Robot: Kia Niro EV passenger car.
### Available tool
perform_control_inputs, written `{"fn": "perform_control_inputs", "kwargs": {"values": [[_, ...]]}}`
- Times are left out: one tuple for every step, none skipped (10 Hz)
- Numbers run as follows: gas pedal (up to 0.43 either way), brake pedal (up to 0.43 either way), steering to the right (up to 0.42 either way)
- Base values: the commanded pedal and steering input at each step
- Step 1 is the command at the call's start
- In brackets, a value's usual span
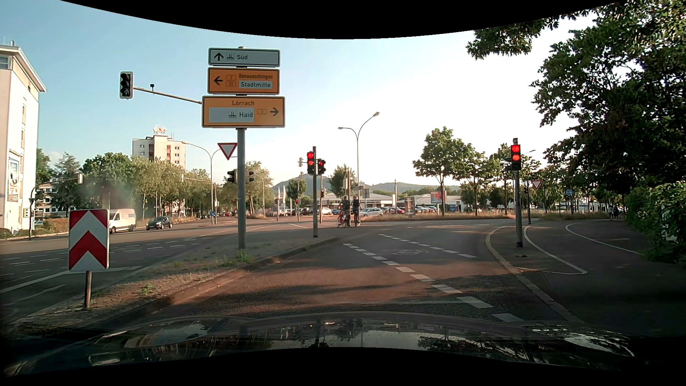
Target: Follow the waypoints while adhering to traffic rules and regulations
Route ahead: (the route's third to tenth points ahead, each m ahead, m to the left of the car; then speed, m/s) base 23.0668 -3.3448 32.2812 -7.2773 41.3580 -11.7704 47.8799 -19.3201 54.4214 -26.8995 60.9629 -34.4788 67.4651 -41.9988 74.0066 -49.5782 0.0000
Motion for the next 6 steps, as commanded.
{"fn": "perform_control_inputs", "kwargs": {"values": [[0.000,0.293,0.096],[0.000,0.293,0.096],[0.000,0.293,0.096],[0.000,0.293,0.096],[0.000,0.293,0.096],[0.000,0.287,0.096]]}}
